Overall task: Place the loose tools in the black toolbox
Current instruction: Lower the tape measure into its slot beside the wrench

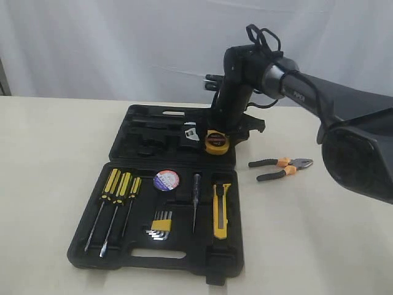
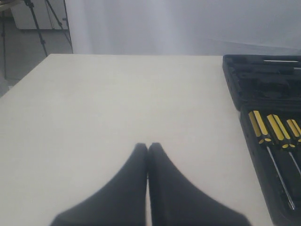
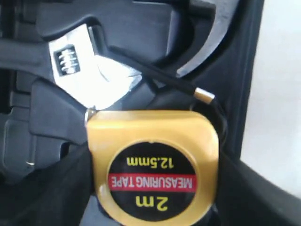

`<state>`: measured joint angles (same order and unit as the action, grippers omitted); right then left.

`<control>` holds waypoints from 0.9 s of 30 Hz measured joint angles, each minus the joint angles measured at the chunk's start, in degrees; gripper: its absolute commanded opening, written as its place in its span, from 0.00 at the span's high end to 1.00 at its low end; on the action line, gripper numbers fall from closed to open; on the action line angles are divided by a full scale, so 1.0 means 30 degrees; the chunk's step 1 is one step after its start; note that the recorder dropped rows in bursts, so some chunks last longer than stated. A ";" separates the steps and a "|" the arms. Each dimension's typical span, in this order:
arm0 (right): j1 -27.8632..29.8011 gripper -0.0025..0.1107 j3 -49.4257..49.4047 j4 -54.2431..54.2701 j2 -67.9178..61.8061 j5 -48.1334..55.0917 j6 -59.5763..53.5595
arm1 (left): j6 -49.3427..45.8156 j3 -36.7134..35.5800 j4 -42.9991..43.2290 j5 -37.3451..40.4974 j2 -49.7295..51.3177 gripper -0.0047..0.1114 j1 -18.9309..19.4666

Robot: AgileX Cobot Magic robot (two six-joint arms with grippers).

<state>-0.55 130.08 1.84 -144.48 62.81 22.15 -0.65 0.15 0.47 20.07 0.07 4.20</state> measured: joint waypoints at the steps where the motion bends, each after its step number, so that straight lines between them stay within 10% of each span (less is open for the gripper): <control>1: -0.0078 0.98 0.0041 -0.0047 -0.0031 0.0160 0.0040 | 0.0000 0.0000 0.0000 0.0000 0.0000 0.96 0.0000; 27: -0.0806 0.93 0.0223 -0.0944 -0.0338 0.1398 0.0623 | 0.0000 0.0000 0.0000 0.0000 0.0000 0.96 0.0000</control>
<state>-2.97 130.75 -0.99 -145.50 67.00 24.02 -0.65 0.15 0.47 20.07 0.07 4.20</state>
